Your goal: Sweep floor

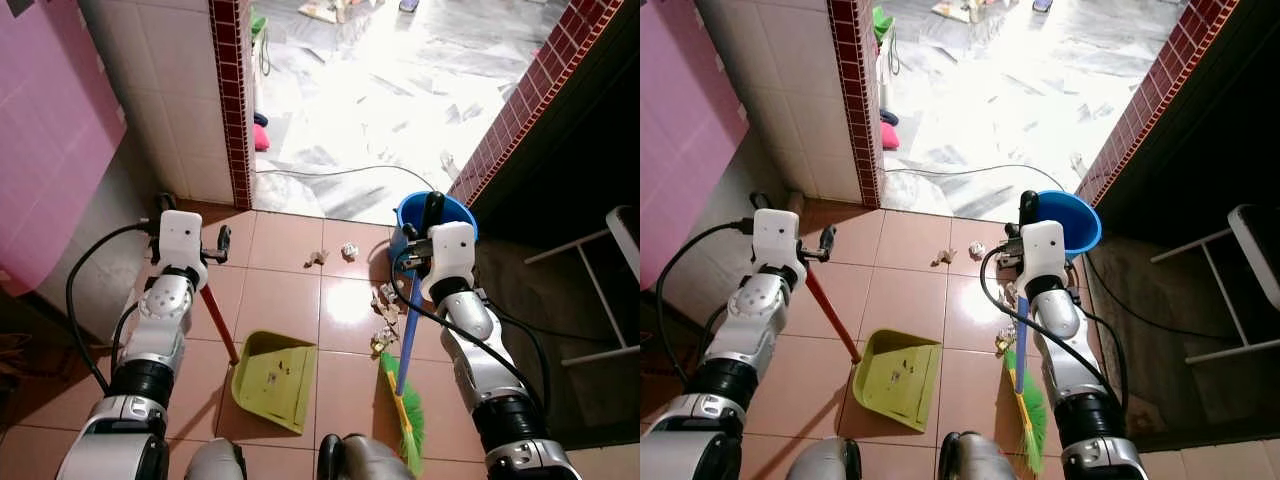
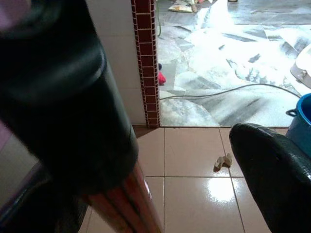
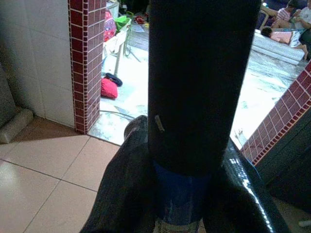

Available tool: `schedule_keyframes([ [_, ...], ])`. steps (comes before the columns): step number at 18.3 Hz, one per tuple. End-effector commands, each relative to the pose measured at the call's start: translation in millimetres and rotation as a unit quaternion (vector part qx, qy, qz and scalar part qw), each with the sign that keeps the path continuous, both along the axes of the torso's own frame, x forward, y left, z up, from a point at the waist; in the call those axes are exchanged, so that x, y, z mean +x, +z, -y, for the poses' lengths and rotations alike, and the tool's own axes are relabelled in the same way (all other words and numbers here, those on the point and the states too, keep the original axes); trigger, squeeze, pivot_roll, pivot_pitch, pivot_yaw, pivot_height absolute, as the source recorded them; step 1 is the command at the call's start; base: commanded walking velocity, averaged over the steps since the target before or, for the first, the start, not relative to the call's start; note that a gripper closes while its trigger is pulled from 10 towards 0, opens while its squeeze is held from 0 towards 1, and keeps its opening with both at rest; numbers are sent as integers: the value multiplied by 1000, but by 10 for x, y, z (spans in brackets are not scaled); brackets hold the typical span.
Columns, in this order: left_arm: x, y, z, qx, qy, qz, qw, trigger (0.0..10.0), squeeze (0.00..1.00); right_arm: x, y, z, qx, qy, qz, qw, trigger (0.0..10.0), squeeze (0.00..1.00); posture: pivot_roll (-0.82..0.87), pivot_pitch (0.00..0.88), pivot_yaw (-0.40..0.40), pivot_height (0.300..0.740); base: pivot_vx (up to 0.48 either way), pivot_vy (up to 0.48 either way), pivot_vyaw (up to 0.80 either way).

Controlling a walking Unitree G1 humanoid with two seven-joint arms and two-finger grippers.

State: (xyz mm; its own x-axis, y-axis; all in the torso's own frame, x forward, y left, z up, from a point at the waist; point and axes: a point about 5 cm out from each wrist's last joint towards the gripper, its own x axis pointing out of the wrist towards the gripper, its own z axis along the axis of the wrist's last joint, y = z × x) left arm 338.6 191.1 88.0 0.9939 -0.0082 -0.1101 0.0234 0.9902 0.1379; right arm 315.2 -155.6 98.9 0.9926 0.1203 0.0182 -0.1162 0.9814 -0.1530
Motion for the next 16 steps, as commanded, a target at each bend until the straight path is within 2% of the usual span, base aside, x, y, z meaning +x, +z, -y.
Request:
schedule_keyframes([
  [1, 11, -17, 1, -4, -5, -9, 1000, 10000, 0, 5, 36, 66, -7, -7, 9, 1000, 10000, 0, -54, 89, -83, 740, 0, 0, 0],
  [4, 45, 2, -36, -7, -12, -13, 1000, 10000, 0, 4, 35, 67, -7, -8, 9, 1000, 10000, 0, -55, 89, -82, 740, 0, 0, 0],
  [5, 48, 11, -27, 6, -17, -10, 1000, 10000, 0, 2, 35, 67, -7, -7, 8, 1000, 10000, 0, -56, 89, -84, 740, 0, 0, 0],
  [8, 51, 20, -69, 19, 8, 1, 1000, 10000, 0, -1, 33, 80, -8, -8, 8, 1000, 10000, 0, -61, 87, -84, 740, 0, 0, 0],
  [11, 54, 6, -80, 19, 5, 0, 1000, 10000, 0, 0, 39, 96, -10, -10, 9, 1000, 10000, 0, -65, 87, -83, 740, 0, 0, 0],
  [12, 52, 2, -82, 22, 1, 0, 1000, 5569, 0, -4, 39, 100, -10, -11, 9, 1000, 10000, 0, -65, 87, -83, 740, 0, 0, 0],
  [13, 51, 0, -81, 23, 0, 1, 1000, 1922, 0, -5, 37, 100, -10, -11, 9, 1000, 10000, 0, -65, 86, -81, 740, 0, 0, 0],
  [14, 51, -8, -83, 24, 1, 0, 1000, 0, 0, -5, 36, 100, -10, -11, 9, 1000, 10000, 0, -66, 86, -82, 740, 0, 0, 0],
  [16, 57, -12, -80, 25, 1, 1, 1000, 0, 0, -6, 34, 99, -9, -12, 9, 1000, 10000, 0, -67, 87, -82, 740, 0, 0, 0],
])
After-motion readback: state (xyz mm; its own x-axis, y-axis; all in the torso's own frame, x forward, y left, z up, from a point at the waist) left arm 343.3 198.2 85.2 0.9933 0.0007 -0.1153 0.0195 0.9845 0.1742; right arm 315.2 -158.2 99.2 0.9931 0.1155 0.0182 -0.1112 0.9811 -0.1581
